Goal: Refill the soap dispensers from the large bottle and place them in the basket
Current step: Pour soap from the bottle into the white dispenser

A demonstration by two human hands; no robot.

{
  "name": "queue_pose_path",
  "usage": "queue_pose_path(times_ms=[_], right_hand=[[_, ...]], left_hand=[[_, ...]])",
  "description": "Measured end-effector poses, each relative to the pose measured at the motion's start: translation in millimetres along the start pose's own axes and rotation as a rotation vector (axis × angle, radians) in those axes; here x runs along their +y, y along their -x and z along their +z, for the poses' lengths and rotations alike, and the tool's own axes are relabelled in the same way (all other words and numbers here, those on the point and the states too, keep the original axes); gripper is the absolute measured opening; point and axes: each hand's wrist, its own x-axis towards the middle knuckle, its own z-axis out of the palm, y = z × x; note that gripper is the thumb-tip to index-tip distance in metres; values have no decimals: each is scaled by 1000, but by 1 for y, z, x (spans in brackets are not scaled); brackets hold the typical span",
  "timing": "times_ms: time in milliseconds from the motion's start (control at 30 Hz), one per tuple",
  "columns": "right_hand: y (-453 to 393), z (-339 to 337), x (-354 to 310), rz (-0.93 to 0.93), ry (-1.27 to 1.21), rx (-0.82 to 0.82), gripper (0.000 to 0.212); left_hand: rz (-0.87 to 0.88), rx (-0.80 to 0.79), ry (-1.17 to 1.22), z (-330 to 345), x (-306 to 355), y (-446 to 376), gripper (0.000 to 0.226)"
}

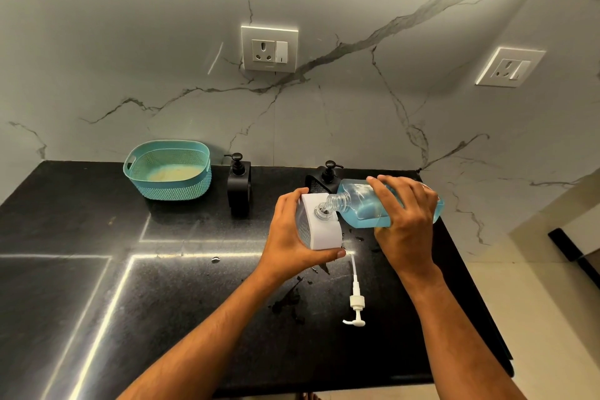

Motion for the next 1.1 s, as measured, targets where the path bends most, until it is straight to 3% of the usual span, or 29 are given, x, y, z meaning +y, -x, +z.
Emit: queue_pose_path(times_ms=[1100], right_hand=[[-3,-1,0,-16,24,-3,74]], left_hand=[[-8,0,3,1,-3,0,119]])
